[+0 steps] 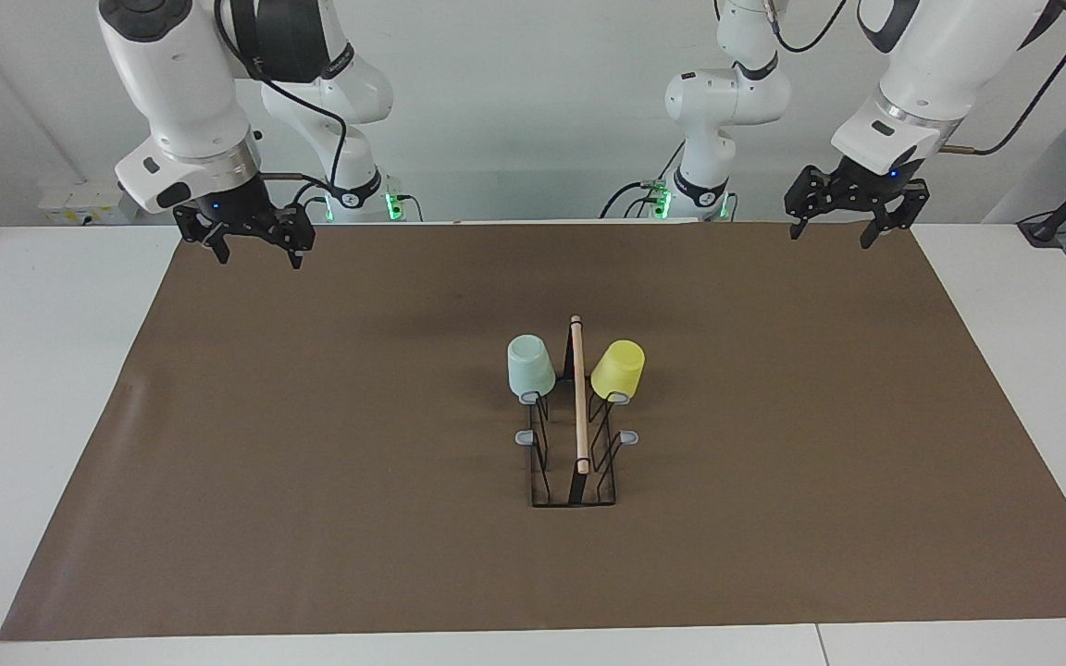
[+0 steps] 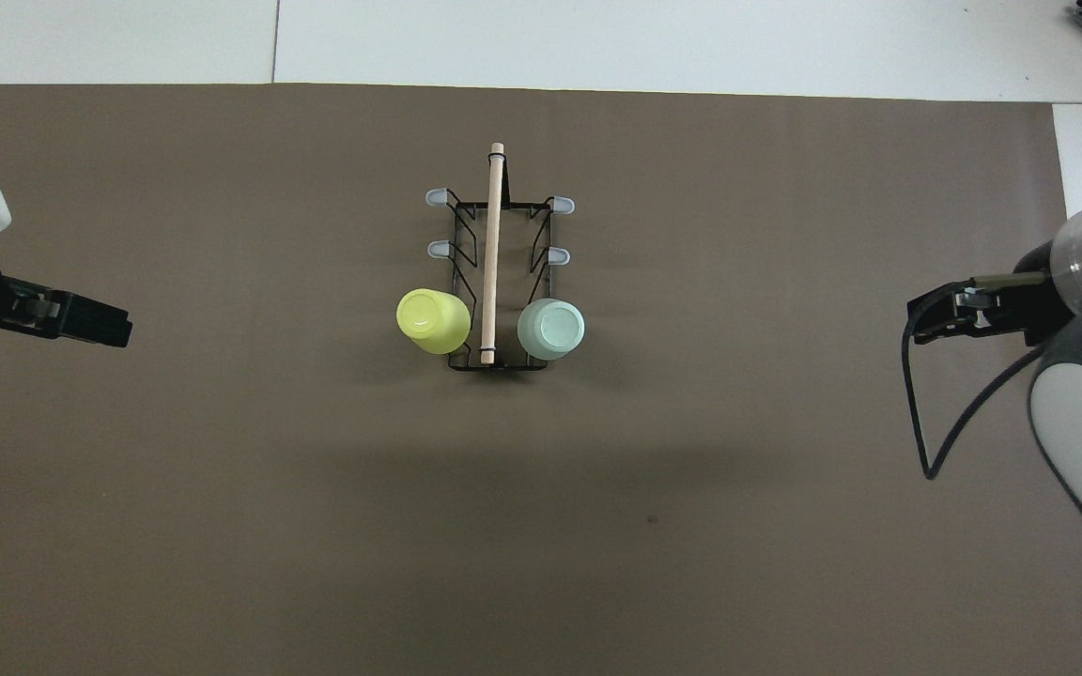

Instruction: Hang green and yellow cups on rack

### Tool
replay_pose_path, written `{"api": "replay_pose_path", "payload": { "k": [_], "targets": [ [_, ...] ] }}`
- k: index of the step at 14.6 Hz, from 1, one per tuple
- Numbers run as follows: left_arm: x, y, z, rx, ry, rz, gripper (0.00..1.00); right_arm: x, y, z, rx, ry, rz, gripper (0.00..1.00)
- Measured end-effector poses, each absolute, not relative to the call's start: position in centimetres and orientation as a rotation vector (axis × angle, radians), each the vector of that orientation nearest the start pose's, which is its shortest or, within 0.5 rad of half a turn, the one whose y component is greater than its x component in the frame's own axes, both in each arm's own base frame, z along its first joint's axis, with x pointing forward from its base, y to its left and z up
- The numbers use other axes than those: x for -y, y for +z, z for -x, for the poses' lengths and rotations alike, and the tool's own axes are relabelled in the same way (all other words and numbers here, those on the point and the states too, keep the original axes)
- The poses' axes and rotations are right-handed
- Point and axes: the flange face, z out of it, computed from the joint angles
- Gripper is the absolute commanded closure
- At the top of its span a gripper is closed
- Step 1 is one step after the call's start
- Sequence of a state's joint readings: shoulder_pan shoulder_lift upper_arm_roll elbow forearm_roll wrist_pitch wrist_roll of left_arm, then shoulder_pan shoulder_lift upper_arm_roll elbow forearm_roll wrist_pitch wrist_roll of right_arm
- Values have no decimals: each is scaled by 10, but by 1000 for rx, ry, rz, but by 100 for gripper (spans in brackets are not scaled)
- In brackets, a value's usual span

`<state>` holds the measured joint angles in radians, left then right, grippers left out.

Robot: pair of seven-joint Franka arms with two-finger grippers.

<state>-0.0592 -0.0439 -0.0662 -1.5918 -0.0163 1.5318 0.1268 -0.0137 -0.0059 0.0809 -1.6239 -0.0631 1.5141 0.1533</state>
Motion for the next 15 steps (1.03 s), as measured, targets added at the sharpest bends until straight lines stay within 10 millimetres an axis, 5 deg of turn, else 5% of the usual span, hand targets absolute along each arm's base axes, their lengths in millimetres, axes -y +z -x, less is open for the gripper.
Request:
{"api": "replay_pose_path", "payload": {
  "k": [7, 15],
  "targets": [
    [70, 635, -532, -397, 26, 3130, 0, 17, 604, -533, -269, 181, 3152, 0],
    [70, 635, -532, -397, 26, 3130, 0, 9, 612, -532, -244, 171, 3151, 0]
  ]
}}
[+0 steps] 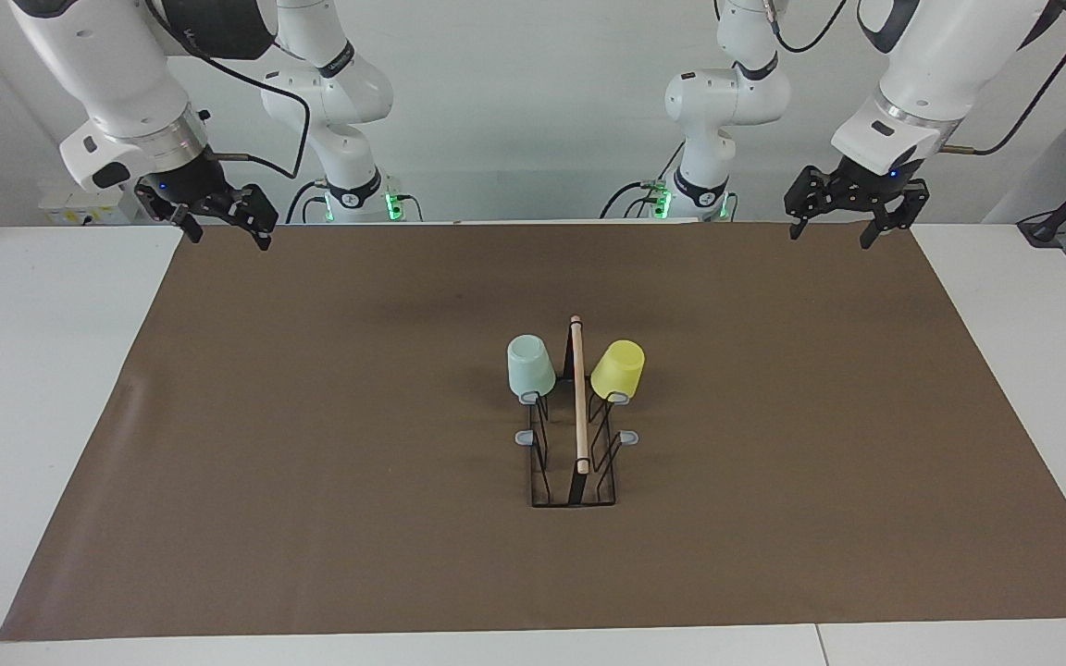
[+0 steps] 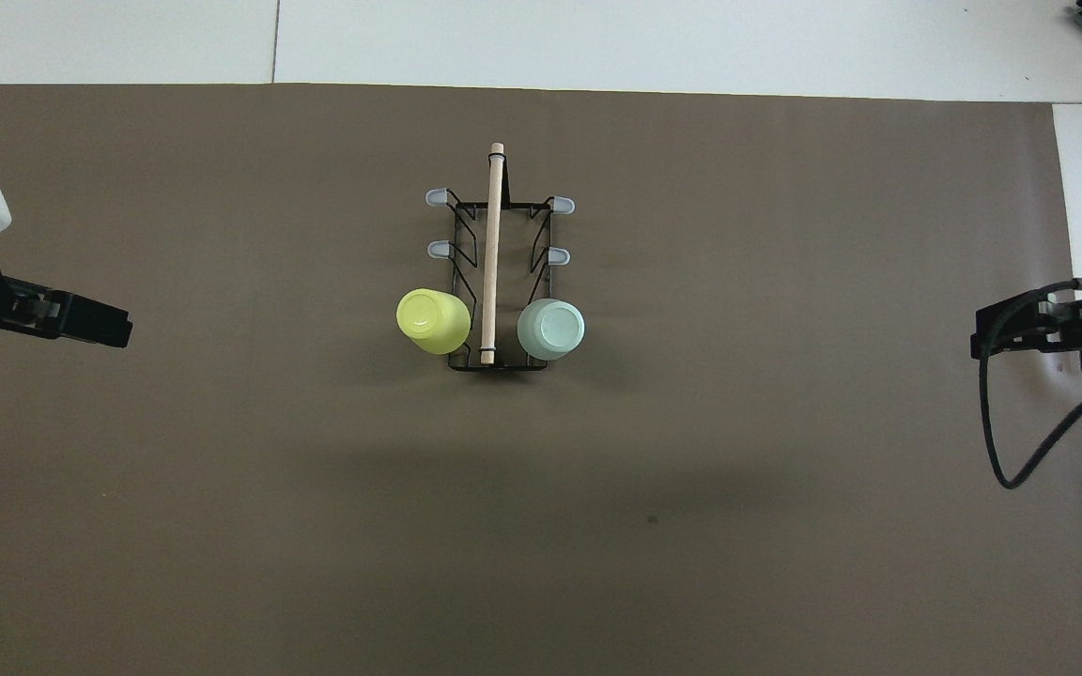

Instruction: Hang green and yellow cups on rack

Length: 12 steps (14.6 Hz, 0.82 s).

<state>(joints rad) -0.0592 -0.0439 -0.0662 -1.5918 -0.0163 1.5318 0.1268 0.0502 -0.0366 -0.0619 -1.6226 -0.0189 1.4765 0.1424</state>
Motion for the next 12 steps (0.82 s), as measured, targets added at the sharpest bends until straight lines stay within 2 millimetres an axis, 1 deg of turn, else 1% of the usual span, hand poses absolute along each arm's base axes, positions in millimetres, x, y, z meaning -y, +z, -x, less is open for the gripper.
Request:
{"api": "replay_pose_path", "payload": {
  "k": [4, 8, 12],
  "targets": [
    [70, 635, -532, -397, 26, 3130, 0, 9, 615, -533, -243, 154, 3152, 0],
    [70, 635, -532, -397, 26, 3130, 0, 11, 616, -533, -172, 151, 3155, 0],
    [70, 635, -532, -397, 26, 3130, 0, 12, 614, -532, -161, 159, 3154, 0]
  ]
}}
